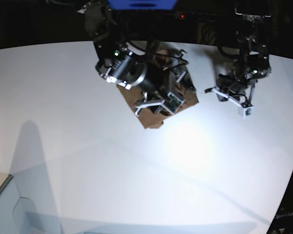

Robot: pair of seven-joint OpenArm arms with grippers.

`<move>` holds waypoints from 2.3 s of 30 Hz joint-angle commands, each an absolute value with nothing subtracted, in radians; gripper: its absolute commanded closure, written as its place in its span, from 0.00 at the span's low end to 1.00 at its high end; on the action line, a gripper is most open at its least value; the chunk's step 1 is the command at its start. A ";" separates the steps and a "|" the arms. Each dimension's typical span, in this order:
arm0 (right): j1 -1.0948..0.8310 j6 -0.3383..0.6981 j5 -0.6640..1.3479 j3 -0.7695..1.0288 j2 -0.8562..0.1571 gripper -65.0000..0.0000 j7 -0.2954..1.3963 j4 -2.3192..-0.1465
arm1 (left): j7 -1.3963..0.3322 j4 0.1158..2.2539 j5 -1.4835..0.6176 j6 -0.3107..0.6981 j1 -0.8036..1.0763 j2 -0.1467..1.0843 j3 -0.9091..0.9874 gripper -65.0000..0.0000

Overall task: Layout the t-shirt on the table in an organized manner, then fold the t-shirt properly
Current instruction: 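Lift the strip end with the right gripper and fold it over the bundle, then grasp the bundle edges with both grippers and press the fold together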

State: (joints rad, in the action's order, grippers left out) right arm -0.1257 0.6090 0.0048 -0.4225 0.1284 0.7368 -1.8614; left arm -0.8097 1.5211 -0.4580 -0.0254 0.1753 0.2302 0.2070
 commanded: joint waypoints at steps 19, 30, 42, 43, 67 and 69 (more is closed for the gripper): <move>-0.157 0.613 0.021 -0.340 0.102 0.48 0.716 -1.828 | -0.885 1.509 -0.406 -0.058 0.249 0.280 0.361 1.00; -0.016 0.613 0.021 -0.464 0.143 0.48 0.699 -1.607 | -0.877 1.567 -0.407 -0.058 0.315 0.278 0.367 1.00; 0.111 0.608 0.021 -0.464 0.157 0.48 0.479 -1.340 | -0.881 1.627 -0.407 -0.058 0.377 0.277 0.367 1.00; 0.111 0.608 0.021 -0.444 0.157 0.48 0.479 -1.346 | -0.881 1.629 -0.407 -0.058 0.377 0.277 0.366 1.00; -0.162 0.610 0.021 -0.157 0.091 0.48 0.483 -1.813 | -0.877 2.014 -0.894 -0.058 0.521 0.263 0.369 0.68; -0.170 0.610 0.021 -0.154 0.081 0.48 0.479 -1.813 | -0.875 2.005 -0.928 -0.058 0.512 0.262 0.363 0.54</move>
